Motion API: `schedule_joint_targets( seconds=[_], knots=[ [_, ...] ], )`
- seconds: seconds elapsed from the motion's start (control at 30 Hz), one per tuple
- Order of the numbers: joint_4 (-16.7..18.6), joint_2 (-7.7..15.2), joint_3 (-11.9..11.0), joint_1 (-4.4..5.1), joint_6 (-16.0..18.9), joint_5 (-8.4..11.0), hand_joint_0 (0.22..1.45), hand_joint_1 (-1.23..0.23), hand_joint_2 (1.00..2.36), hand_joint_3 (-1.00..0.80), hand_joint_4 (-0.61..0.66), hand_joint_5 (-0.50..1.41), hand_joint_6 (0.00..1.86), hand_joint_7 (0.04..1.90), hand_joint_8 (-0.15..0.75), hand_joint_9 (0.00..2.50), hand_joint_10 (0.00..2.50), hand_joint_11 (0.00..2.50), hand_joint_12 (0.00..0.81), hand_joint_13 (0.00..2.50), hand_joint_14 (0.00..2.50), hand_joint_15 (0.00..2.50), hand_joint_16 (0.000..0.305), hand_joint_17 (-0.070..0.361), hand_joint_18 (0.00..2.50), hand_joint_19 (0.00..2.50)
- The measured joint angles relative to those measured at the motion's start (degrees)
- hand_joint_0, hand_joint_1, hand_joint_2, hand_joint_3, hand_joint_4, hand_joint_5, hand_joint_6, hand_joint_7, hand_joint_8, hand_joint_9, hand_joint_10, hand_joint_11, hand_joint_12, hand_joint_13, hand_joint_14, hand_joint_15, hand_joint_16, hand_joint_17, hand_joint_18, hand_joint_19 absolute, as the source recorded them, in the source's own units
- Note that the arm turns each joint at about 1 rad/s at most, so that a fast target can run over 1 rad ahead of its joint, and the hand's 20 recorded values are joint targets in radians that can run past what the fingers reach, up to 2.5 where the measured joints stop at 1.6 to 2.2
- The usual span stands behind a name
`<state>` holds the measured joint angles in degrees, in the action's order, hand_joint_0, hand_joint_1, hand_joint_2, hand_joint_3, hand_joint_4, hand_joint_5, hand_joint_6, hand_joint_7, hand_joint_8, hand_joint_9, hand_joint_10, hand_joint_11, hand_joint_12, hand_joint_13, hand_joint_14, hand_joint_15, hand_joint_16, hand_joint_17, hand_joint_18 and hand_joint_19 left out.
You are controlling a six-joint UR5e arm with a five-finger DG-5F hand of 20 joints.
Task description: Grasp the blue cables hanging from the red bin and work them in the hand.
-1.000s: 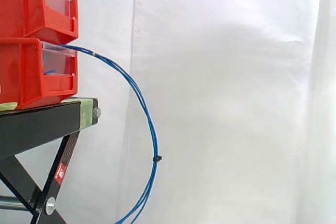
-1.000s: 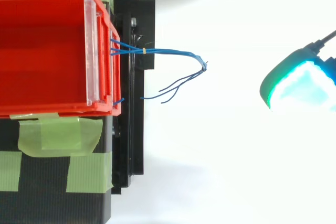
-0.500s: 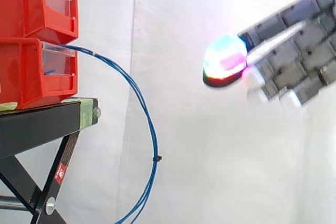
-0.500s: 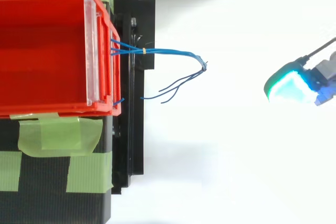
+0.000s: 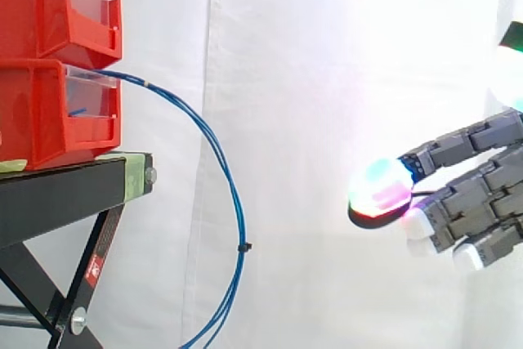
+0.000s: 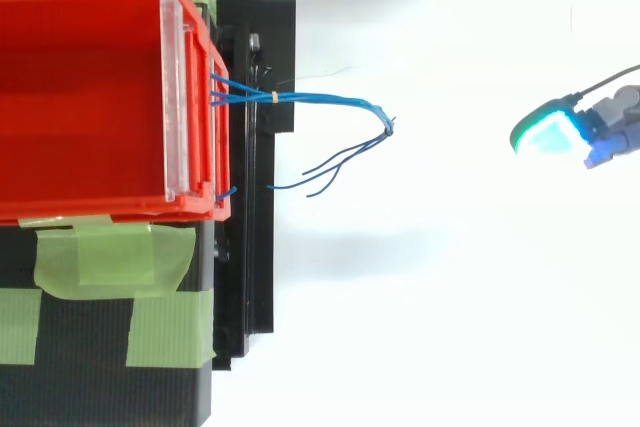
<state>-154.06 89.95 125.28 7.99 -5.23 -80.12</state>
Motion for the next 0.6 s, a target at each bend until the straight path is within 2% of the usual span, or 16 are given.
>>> schedule_joint_targets(
  seconds=[0.07, 0.13, 0.33, 0.47, 0.6],
  knots=[
    [2.76, 0.65, 0.63, 0.25, 0.19, 1.81, 0.85, -0.5, 1.0, -0.92, 0.19, -0.27, 0.0, 0.65, 0.304, 0.34, 0.01, 0.22, 0.333, 0.16, 0.01, 0.24, 0.049, 0.11, 0.15, 0.42],
    [6.0, 2.34, 0.97, 0.47, 0.64, 3.1, 0.85, -0.5, 1.0, -0.93, 0.19, -0.26, 0.01, 0.65, 0.304, 0.34, 0.01, 0.21, 0.333, 0.16, 0.01, 0.25, 0.049, 0.11, 0.14, 0.42],
    [15.03, 9.28, 0.77, 0.89, 3.73, 4.09, 0.85, -0.5, 1.0, -0.93, 0.19, -0.27, 0.0, 0.65, 0.304, 0.34, 0.0, 0.22, 0.332, 0.16, 0.01, 0.25, 0.049, 0.11, 0.15, 0.42],
    [20.24, 13.45, -1.33, 0.95, 5.97, 4.33, 0.85, -0.5, 1.0, -0.93, 0.19, -0.27, 0.0, 0.65, 0.304, 0.34, 0.0, 0.22, 0.332, 0.16, 0.01, 0.24, 0.049, 0.109, 0.14, 0.42],
    [20.86, 15.4, -4.09, 0.97, 6.76, 4.41, 0.85, -0.5, 1.0, -0.93, 0.19, -0.27, 0.0, 0.65, 0.304, 0.34, 0.0, 0.22, 0.332, 0.16, 0.01, 0.25, 0.049, 0.109, 0.14, 0.42]
  ],
)
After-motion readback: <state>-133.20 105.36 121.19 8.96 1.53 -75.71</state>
